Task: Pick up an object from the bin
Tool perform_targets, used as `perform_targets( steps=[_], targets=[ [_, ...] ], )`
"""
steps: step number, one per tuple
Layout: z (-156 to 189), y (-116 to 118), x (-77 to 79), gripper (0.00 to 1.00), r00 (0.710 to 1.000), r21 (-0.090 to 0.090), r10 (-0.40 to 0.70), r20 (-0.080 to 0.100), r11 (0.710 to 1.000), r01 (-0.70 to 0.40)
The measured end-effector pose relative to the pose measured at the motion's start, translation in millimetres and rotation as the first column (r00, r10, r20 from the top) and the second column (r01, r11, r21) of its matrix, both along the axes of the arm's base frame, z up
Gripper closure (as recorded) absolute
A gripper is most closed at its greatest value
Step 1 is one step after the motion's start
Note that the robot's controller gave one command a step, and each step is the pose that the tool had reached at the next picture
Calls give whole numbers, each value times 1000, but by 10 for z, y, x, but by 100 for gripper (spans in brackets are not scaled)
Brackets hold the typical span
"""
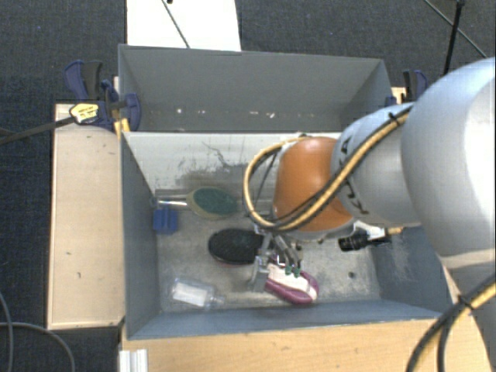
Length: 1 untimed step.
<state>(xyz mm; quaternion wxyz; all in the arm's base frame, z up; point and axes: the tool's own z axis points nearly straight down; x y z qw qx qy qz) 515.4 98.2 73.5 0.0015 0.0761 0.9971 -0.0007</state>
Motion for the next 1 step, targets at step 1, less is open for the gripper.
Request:
perform_targets(
  steps=[1],
  targets=[
    [-7, 24, -10, 100, 1000, 2, 0, -2, 1000, 0]
  ],
)
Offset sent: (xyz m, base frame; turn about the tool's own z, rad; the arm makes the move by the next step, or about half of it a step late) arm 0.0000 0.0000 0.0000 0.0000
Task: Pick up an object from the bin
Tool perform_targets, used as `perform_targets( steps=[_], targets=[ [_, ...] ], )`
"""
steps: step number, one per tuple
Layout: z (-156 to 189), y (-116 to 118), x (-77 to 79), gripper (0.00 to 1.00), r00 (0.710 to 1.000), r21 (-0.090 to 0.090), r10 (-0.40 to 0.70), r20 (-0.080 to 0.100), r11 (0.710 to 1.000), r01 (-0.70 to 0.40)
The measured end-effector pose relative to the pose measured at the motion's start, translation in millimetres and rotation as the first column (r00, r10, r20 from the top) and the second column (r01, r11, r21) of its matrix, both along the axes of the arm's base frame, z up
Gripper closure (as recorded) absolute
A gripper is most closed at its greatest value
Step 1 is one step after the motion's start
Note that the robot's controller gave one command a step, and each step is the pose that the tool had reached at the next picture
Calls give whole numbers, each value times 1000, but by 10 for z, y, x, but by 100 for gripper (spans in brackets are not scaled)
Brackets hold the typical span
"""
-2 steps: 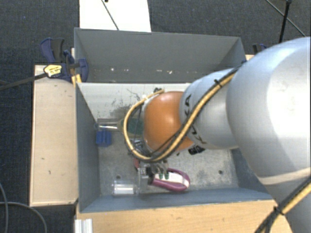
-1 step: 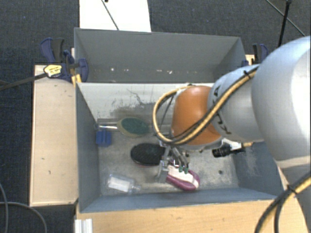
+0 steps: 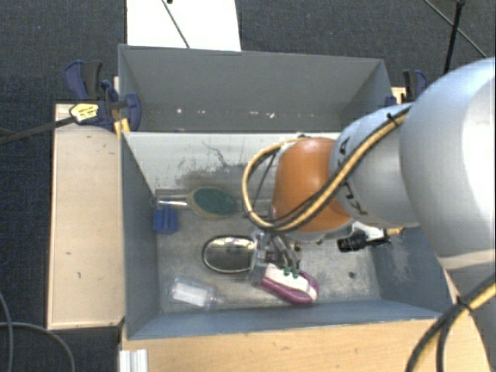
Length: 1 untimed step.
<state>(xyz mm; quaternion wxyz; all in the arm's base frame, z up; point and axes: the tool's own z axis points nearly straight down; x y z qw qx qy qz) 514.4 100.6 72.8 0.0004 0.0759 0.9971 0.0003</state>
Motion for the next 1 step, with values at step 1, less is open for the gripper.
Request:
perform_targets(
  steps=[1],
  targets=[
    [1475, 0, -29, 100, 1000, 1, 9, 8, 1000, -9]
  ],
)
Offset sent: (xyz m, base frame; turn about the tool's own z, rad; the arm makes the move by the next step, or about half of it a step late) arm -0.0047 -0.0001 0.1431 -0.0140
